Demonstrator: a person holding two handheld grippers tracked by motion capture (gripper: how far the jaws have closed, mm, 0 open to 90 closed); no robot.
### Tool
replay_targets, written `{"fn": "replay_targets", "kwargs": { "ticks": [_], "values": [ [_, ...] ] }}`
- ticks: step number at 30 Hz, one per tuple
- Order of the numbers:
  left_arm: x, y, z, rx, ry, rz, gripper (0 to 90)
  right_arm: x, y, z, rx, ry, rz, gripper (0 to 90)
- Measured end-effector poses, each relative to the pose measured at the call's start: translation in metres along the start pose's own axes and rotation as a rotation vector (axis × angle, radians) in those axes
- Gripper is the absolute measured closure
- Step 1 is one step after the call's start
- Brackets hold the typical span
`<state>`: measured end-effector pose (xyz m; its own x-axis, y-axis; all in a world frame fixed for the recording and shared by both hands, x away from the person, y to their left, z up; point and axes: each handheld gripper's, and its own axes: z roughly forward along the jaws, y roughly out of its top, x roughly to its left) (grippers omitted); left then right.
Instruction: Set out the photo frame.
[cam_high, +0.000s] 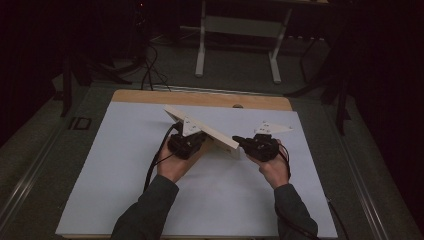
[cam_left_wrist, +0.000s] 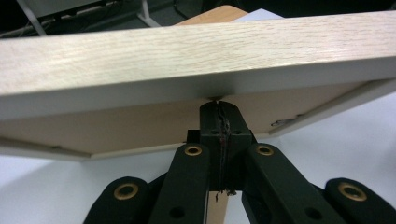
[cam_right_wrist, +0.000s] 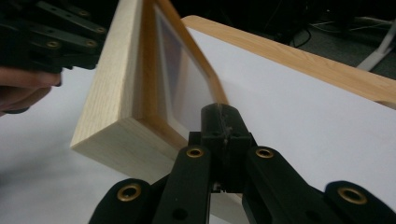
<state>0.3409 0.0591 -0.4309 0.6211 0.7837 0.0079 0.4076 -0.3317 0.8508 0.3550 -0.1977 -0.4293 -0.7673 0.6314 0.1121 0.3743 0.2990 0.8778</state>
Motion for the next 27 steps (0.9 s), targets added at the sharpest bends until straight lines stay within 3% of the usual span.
{"fn": "replay_targets", "kwargs": {
  "ticks": [15, 27],
  "values": [
    [0.002, 0.000, 0.005, -0.005, 0.000, 0.002, 90.0, 0.007, 0.002, 0.003, 0.014, 0.033, -0.028, 90.0],
    [0.008, 0.001, 0.007, -0.002, -0.024, 0.015, 90.0, 0.012, 0.004, 0.006, 0.020, 0.056, -0.048, 90.0]
  ]
}}
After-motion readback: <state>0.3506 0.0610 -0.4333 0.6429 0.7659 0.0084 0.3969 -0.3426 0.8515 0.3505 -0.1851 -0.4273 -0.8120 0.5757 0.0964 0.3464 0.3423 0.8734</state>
